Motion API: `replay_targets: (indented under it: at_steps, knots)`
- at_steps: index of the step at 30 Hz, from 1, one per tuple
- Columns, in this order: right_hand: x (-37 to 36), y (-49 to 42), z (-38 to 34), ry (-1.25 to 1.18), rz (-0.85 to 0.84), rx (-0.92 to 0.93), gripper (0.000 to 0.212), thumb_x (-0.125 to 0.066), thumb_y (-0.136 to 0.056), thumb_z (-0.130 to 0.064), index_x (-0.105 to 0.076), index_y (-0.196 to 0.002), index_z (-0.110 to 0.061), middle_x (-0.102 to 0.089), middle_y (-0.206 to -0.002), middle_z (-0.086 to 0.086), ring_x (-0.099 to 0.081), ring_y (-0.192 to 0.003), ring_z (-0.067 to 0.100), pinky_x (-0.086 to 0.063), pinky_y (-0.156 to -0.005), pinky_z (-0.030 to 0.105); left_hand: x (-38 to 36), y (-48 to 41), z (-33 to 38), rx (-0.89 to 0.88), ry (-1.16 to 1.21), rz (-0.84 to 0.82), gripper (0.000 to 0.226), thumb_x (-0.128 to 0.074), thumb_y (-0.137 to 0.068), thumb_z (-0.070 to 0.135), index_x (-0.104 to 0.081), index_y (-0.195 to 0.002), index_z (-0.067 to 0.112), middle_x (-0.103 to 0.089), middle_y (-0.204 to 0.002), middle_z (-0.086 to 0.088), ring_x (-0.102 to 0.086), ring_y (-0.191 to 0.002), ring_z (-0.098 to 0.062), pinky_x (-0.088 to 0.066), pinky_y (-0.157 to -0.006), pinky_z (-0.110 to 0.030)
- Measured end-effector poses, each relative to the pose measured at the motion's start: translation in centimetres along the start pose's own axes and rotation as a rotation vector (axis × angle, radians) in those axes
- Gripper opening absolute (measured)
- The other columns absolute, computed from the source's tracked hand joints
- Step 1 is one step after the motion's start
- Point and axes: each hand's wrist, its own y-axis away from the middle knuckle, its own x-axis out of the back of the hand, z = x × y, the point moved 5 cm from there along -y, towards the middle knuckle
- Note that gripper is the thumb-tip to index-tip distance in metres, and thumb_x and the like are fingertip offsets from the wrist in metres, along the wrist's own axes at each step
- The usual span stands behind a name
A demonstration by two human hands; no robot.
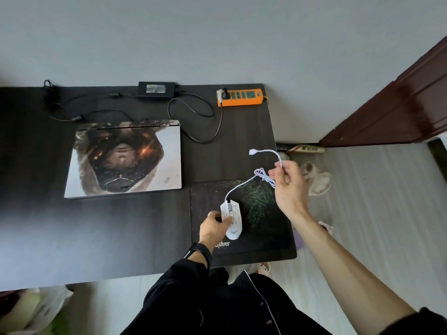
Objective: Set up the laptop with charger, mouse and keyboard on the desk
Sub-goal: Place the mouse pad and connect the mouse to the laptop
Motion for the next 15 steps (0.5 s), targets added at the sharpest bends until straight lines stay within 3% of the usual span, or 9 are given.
replay_targets:
  at_steps: [3,6,9,12,15]
  knots:
    - [-1.1,1.0,3.2,0.068,-0.127,-0.089,0.018,-0.048,-0.104,-0.026,-0.056,-0.097,-0.041,-0.074,-0.087,-0.014,-0.071,-0.092,0.003,-0.054,-0.095,0.045,-0.6,0.1,0.3,-0.022,0.013,-0.045,0.041,-0.069,-0.081,0.041,-0.058,-0.118,0.027,-0.071,-0.095,0.009,-0.071,-0.087,-0.02,-0.058,-0.084,-0.037]
    - [-1.0,2.1,5.3,0.122,-0.187,-0.12,0.019,-0.05,-0.102,-0.034,-0.055,-0.091,-0.049,-0.074,-0.088,-0.024,-0.072,-0.091,0.006,-0.055,-0.092,0.049,-1.1,0.2,0.4,-0.034,0.06,-0.04,0.041,-0.07,-0.081,0.036,-0.06,-0.12,0.027,-0.071,-0.093,0.01,-0.072,-0.079,-0.016,-0.06,-0.08,-0.036]
    - [-0.6,2.9,6.3,0.158,-0.242,-0.126,0.013,-0.055,-0.1,-0.029,-0.058,-0.093,-0.039,-0.075,-0.087,-0.019,-0.072,-0.089,0.007,-0.056,-0.09,0.046,-1.9,0.7,0.2,0.037,0.145,-0.091,0.037,-0.069,-0.084,0.029,-0.057,-0.12,0.026,-0.073,-0.091,0.002,-0.07,-0.066,-0.014,-0.062,-0.068,-0.033]
    - [-0.6,3.4,7.6,0.228,-0.35,-0.122,0.008,-0.059,-0.098,-0.027,-0.064,-0.097,-0.033,-0.076,-0.09,-0.011,-0.072,-0.088,0.011,-0.055,-0.091,0.04,-1.0,1.3,1.2,0.028,0.075,0.024,0.033,-0.062,-0.087,0.029,-0.059,-0.12,0.023,-0.07,-0.096,0.003,-0.067,-0.082,-0.016,-0.055,-0.073,-0.03]
    - [-0.3,4.0,8.4,0.309,-0.475,-0.053,0.008,-0.062,-0.097,-0.027,-0.069,-0.099,-0.029,-0.076,-0.092,-0.009,-0.068,-0.084,0.007,-0.051,-0.08,0.017,-0.3,2.0,3.4,0.02,0.124,0.185,0.032,-0.055,-0.091,0.038,-0.064,-0.112,0.015,-0.068,-0.097,0.002,-0.062,-0.093,-0.019,-0.044,-0.079,-0.026]
